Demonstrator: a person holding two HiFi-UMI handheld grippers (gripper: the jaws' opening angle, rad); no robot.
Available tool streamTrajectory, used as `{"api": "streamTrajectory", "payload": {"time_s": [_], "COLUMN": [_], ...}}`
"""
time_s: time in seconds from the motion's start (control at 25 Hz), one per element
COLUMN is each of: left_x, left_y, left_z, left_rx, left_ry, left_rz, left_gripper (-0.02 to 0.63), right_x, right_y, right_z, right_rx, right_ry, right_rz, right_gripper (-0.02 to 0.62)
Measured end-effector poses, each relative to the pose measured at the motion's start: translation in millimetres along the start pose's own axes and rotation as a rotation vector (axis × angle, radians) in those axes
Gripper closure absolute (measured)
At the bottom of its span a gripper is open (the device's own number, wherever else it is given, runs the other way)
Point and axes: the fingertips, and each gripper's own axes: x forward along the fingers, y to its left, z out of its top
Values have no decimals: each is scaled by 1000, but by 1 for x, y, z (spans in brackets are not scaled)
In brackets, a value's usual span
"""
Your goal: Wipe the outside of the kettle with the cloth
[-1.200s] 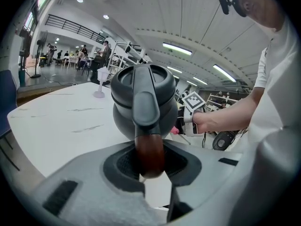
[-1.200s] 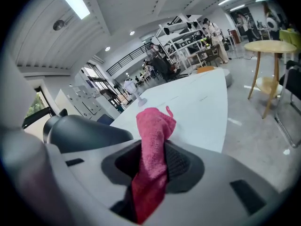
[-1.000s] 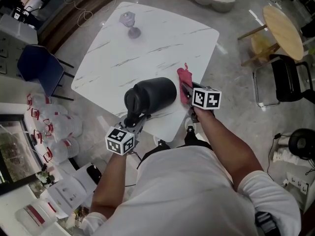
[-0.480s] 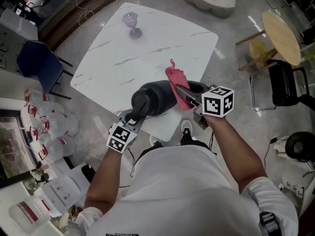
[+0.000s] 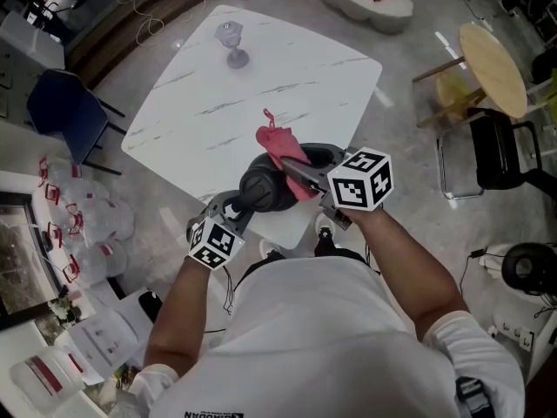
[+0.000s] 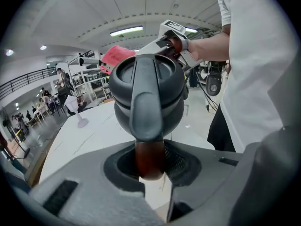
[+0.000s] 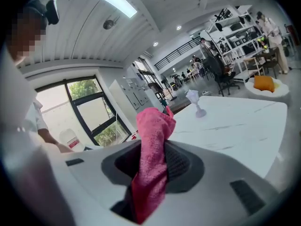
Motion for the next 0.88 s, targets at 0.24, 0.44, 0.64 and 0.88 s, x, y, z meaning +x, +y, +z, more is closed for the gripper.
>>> {"api": "streamTrajectory", "payload": {"time_s": [0.24,0.44,0.64,0.88], "left_x": [0,-1,0,0], "left_y": [-1,0,0,-1], "left_z": [4,7,6,2], "left_rx": [97,130,144,160], "left_ry": [22,30,50,77], "left_rz": [4,8,10,23], "left_gripper": [513,512,512,514], "right_x": [4,-6,-11,-10], "right_y": [-11,-31,-55,-80], "right_z": [-12,-18,-31,-52], "right_rx": [-76,-59,23,94], "right_ry": [70,58,60,86], "right_rz": [-33,-82,-111,-130], "right_gripper": [466,468,469,469]}}
